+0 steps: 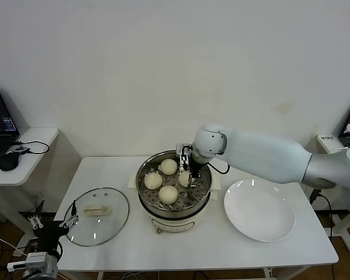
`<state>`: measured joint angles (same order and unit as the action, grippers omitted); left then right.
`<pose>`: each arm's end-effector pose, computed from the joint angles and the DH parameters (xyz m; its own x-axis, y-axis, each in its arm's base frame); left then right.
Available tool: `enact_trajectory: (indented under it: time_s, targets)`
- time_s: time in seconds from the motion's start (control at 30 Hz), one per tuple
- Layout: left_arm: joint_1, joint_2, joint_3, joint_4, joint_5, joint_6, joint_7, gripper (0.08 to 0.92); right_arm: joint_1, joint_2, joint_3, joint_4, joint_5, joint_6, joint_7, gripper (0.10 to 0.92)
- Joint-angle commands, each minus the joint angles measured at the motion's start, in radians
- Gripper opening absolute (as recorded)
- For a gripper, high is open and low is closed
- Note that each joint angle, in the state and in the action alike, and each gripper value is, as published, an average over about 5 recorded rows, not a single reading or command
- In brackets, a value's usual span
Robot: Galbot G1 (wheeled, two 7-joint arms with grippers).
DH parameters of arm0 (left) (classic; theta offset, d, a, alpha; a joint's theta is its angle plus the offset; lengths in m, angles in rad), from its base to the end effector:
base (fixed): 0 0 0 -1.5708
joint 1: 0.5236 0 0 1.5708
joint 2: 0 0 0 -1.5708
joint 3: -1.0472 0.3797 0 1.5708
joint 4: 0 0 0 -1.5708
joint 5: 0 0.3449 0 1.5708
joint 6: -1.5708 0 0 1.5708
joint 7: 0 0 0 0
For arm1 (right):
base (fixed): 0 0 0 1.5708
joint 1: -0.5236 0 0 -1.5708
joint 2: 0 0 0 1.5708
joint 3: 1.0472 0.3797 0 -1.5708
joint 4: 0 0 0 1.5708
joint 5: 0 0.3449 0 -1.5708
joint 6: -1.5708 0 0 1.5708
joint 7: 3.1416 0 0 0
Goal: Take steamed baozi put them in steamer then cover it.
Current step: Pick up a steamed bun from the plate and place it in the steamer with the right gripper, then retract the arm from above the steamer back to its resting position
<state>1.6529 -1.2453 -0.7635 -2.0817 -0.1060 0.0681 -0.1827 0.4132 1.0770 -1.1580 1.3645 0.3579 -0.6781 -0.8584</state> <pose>0.1394 0.1352 -0.3120 -0.9709 -0.2324 0.0572 -0.2044 0.9296 0.3067 0.5481 0.0820 -0.0983 -0.2715 -0.2271 0.9353 -0.9549 -0.0578 -0.2912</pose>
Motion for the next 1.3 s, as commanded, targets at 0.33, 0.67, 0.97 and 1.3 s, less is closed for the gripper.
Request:
enact_trajectory:
  time_s: [0.33,0.67,0.97,1.3]
  targets:
    - [-0.001,0.005,0.007,0.010,-0.016,-0.001,0.000,0.823,-0.194,-0.358,0.308,0.346,0.247,0.142,0.581,0.823]
    - [-0.001,0.002,0.032,0.032,-0.005,-0.015,-0.005,0.823,-1.186,-0.402,1.191,0.441,0.022,0.533,0.844,0.823]
    - [0.019,0.037,0.053,0.106,0.193,-0.017,-0.048,0.823,-1.654,-0.137,1.705,0.439,-0.122,0.790,0.803,0.823]
    - [0.074,0.085,-0.018,0.264,0.993,-0.213,-0.072,0.823,-1.905,0.126,1.983,0.486,-0.119,0.844,0.763,0.823]
